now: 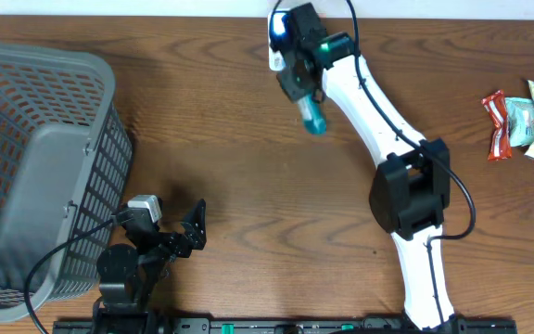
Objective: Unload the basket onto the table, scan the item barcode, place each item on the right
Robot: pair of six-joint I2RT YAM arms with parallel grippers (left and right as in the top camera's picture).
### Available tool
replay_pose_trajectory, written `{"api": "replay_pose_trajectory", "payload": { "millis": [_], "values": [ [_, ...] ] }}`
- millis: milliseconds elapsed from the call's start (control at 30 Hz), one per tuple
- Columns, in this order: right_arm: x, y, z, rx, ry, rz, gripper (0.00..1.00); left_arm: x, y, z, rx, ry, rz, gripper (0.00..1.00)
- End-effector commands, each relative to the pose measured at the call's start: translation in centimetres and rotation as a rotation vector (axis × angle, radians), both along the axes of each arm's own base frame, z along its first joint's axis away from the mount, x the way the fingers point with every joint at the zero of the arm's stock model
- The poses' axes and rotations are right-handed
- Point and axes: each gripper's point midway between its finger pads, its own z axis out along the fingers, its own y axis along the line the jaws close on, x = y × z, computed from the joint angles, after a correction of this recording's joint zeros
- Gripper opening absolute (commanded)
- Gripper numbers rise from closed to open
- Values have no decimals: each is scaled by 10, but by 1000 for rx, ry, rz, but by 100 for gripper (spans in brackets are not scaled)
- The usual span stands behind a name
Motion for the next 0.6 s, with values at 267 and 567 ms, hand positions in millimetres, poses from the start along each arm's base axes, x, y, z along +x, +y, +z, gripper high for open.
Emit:
{"api": "replay_pose_trajectory", "payload": {
  "millis": [267, 567],
  "values": [
    [23, -5, 47, -190, -243, -13, 1, 0, 0, 3, -5, -7, -3, 98],
    [-4, 38, 42, 25, -134, -39, 1, 0, 0, 3, -5, -7, -3, 98]
  ]
}}
